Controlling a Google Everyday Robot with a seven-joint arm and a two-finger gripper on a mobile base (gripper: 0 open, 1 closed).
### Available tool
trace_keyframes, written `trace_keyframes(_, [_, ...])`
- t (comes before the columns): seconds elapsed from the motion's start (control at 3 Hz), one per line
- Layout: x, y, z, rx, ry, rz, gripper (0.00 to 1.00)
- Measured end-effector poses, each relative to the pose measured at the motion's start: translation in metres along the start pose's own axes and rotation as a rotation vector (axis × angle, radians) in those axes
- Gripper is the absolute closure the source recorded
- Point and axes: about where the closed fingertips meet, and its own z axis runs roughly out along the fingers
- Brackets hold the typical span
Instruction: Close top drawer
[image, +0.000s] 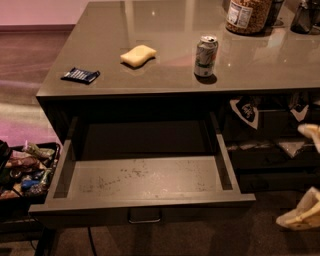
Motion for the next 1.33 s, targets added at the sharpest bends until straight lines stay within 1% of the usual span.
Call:
trace_keyframes(0.33, [-0.010, -0.003, 0.001, 0.033, -0.057, -0.022, 0.00])
trace_keyframes(0.67, [-0.010, -0.003, 0.001, 0.030, -0.058, -0.024, 0.00])
trace_keyframes(1.0, [0.006, 0.010, 0.018, -0.038, -0.067, -0.033, 0.00])
trace_keyframes(1.33, [0.031, 0.034, 0.037, -0.174, -0.107, -0.047, 0.00])
